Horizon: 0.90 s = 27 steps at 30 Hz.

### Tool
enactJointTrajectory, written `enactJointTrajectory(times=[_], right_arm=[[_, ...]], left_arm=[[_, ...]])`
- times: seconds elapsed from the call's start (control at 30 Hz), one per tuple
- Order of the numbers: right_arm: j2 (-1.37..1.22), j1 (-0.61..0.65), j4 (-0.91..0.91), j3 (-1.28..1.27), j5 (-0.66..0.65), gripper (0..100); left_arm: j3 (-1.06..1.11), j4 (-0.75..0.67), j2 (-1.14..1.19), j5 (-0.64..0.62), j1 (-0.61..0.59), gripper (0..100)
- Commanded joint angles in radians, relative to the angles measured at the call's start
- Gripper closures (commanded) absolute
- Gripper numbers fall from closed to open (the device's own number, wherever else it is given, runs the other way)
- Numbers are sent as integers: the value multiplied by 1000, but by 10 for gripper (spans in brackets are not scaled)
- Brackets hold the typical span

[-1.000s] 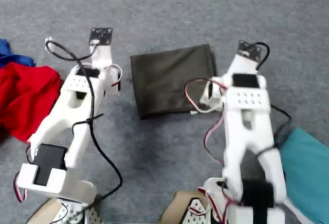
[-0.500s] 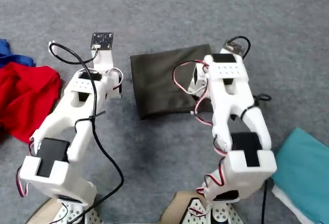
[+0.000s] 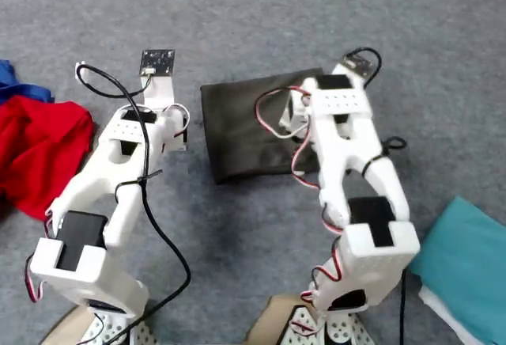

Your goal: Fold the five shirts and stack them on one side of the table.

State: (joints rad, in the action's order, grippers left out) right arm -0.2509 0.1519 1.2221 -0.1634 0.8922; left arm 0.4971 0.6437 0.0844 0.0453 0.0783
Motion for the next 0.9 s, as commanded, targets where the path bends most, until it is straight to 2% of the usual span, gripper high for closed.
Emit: enactJointTrajectory(times=[0.0, 0.27, 0.37, 0.57, 0.73, 0.87], right_arm=[[-39, 27, -44, 50, 40, 562], [-205, 15, -149, 51, 49, 575], [-217, 13, -144, 64, 46, 664], [-211, -1, -143, 68, 0, 947], [-211, -30, -77, 81, -49, 976], [-211, -88, 44, 157, -68, 995]], left_arm=[[-43, -8, -7, -5, -5, 980], [-43, -8, -7, -5, -5, 980], [-43, -8, -7, -5, -5, 980], [-43, -8, -7, -5, -5, 980], [-43, -9, -7, -5, -8, 980], [-43, -9, -7, -5, -8, 980]])
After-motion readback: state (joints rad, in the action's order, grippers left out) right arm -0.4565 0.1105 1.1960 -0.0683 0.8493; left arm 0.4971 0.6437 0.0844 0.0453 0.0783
